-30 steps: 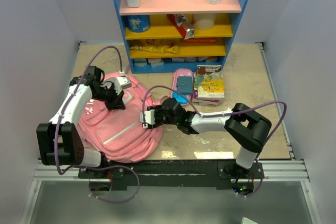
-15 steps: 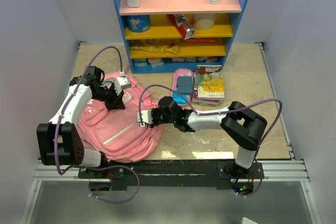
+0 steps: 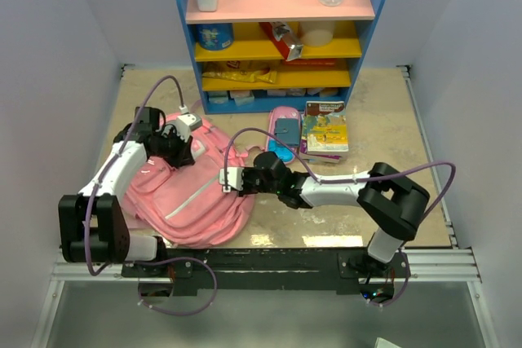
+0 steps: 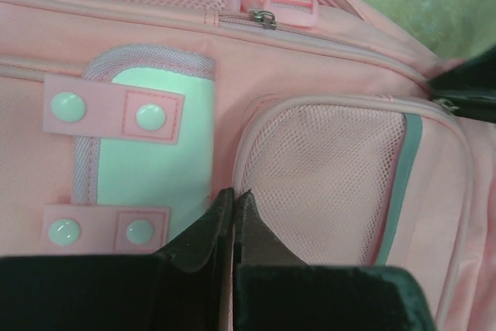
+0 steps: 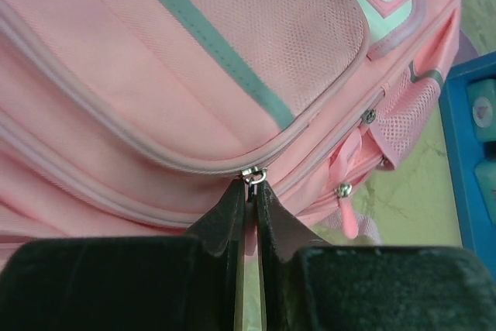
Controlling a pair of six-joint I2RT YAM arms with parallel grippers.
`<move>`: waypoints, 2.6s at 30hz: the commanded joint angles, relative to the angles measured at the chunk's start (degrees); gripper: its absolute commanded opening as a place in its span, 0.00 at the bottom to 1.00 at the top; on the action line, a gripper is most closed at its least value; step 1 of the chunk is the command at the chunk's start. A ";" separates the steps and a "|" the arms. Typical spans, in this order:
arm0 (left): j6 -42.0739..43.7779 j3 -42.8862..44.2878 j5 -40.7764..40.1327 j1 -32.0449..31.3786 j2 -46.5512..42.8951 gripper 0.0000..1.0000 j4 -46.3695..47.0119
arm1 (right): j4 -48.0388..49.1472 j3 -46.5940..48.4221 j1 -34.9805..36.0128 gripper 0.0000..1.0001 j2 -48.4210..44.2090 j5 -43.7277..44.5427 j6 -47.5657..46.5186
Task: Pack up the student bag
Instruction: Unzip the student bag at the center of the board.
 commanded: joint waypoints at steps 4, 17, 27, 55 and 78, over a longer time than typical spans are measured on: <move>-13.09 0.47 -16.11 1.00 3.26 0.00 17.47 | -3.96 -1.65 -0.25 0.00 -5.95 3.56 3.79; -22.85 2.14 -15.77 4.42 3.79 0.00 21.78 | -3.36 0.56 8.88 0.00 -1.38 8.21 16.53; -28.22 2.75 -10.85 6.45 3.52 0.00 23.36 | 1.91 1.78 15.21 0.00 -1.65 20.16 28.63; -41.13 -4.80 -19.01 11.20 1.33 0.00 31.62 | 1.57 10.15 8.00 0.00 6.89 14.90 31.48; -28.44 8.11 -4.17 10.76 7.13 0.50 16.63 | -0.63 9.44 9.59 0.00 7.15 20.43 47.56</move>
